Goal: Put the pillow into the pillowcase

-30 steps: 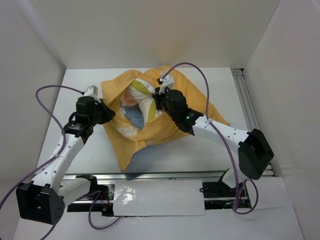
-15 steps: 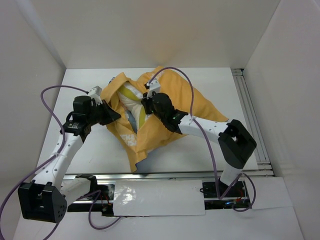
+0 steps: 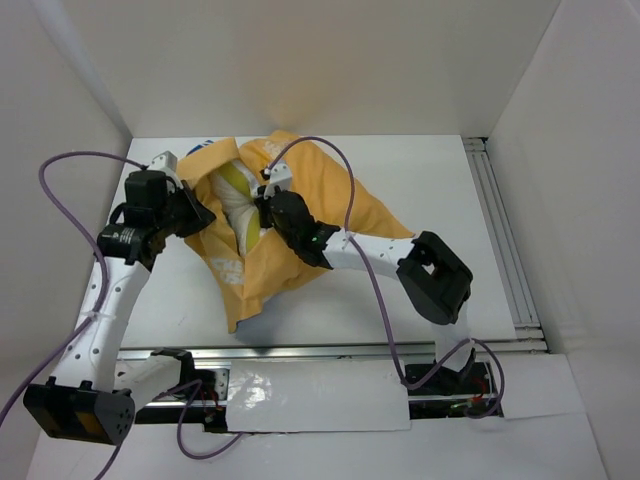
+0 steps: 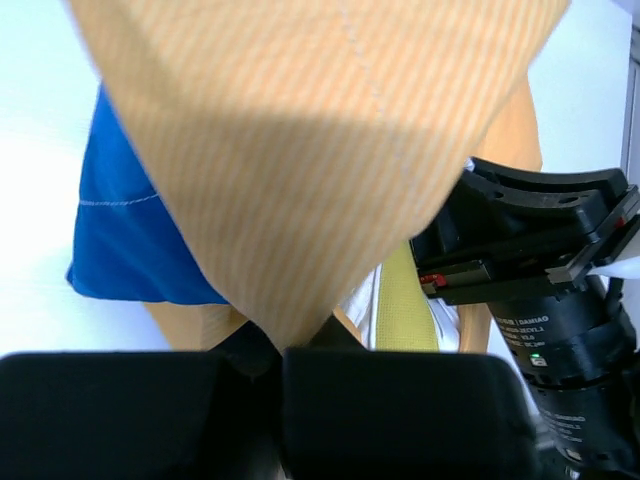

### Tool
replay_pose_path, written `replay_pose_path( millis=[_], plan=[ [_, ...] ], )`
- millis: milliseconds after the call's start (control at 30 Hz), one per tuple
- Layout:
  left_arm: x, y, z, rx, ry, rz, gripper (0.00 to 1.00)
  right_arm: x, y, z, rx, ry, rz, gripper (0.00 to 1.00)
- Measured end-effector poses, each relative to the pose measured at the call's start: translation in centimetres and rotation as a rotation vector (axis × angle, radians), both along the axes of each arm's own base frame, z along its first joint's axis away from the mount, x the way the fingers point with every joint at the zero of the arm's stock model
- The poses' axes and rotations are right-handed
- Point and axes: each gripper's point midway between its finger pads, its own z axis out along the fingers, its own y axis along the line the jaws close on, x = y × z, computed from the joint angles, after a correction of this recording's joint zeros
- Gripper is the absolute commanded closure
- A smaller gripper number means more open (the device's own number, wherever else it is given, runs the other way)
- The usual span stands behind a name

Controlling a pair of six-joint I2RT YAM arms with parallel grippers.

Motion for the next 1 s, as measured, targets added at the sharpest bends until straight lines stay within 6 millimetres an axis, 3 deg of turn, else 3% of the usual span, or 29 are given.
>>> replay_pose_path(
  millis=[100, 167, 333, 500, 567, 633, 800, 1000],
  plan=[
    [-0.1, 1.1, 1.4, 0.017, -0.005, 0.044, 1.0, 0.6, 0.6, 0.5, 0.016, -0.01, -0.02, 1.0],
    [-0.1, 1.4, 1.8, 0.018, -0.006, 0.054, 0.92, 0.8, 0.7, 0.6, 0.021, -0.011, -0.031, 1.0],
    [0.2, 0.9, 0.9, 0.002, 0.036, 0.024, 0.87, 1.0, 0.7, -0.1, -0.008, 0.005, -0.043, 1.0],
    [0.6, 0.1, 0.5, -0.033, 0.056, -0.011, 0.87, 0.7, 1.1, -1.0, -0.07, -0.002, -0.021, 1.0],
    [0.6, -0.2, 0.6, -0.043, 0.049, -0.025, 0.92, 0.3, 1.6, -1.1, -0.103, -0.015, 0.006, 1.0],
    [0.6, -0.3, 0.7, -0.047, 0.047, -0.03, 1.0, -0.1, 2.4, -1.2, -0.134, -0.028, 0.049, 1.0],
    [0.9, -0.1, 0.2, -0.037, 0.061, -0.037, 1.0, -1.2, 5.0, -1.4, -0.2, -0.052, 0.197, 1.0],
    [1.3, 0.5, -0.5, -0.016, 0.059, -0.038, 1.0, 0.1, 8.5, -3.6, -0.256, 0.003, 0.221, 1.0]
  ],
)
